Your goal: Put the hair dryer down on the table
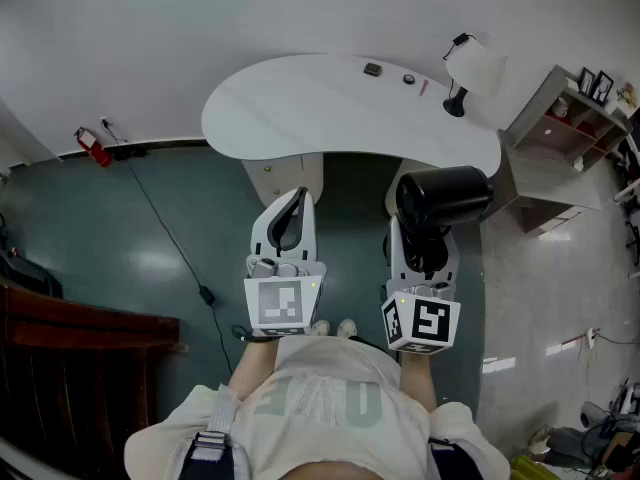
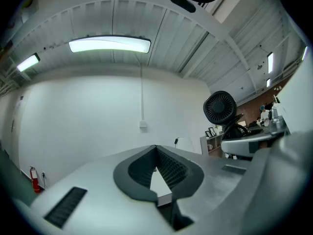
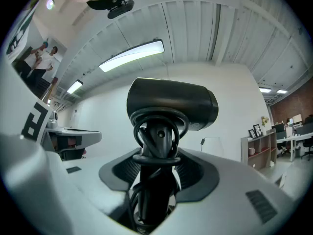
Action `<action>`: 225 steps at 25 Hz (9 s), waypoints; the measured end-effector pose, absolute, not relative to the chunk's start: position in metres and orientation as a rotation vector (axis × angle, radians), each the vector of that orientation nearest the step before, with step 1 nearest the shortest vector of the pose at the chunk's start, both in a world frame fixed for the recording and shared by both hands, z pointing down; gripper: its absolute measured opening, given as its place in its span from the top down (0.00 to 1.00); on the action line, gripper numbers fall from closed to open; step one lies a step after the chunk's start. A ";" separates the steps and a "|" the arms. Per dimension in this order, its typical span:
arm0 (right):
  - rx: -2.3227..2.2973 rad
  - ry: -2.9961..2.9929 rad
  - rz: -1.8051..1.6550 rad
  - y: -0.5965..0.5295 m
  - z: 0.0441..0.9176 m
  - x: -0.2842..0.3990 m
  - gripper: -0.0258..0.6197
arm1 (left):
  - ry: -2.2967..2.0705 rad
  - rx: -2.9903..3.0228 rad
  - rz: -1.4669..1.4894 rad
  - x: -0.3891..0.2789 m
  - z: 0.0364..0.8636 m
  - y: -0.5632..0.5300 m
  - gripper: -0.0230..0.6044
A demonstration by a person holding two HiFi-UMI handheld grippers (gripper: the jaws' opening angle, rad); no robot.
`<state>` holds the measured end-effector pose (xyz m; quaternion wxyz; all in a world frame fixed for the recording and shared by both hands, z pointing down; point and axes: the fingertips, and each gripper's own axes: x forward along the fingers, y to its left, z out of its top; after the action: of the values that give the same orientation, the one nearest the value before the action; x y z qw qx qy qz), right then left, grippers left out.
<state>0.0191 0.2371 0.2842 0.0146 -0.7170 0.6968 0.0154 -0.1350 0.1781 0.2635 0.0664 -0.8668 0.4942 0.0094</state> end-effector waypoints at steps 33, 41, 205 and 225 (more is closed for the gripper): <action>-2.187 2.253 0.004 0.202 0.314 0.078 0.62 | 1.639 -2.665 -0.046 -0.093 0.314 0.149 0.95; -2.196 2.250 0.088 0.157 0.313 0.095 0.62 | 1.605 -2.668 0.011 -0.068 0.314 0.092 0.95; -2.124 2.173 0.191 -0.259 0.254 0.156 0.95 | 1.569 -2.598 0.015 0.005 0.271 -0.297 0.95; -2.090 2.233 0.149 -0.255 0.259 0.149 0.95 | 1.596 -2.584 0.063 0.000 0.259 -0.287 0.95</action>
<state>0.1492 -0.2553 0.2594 0.0399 -0.6820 0.7286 0.0485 -0.0001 -0.2868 0.2589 0.0518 -0.8496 0.5245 0.0208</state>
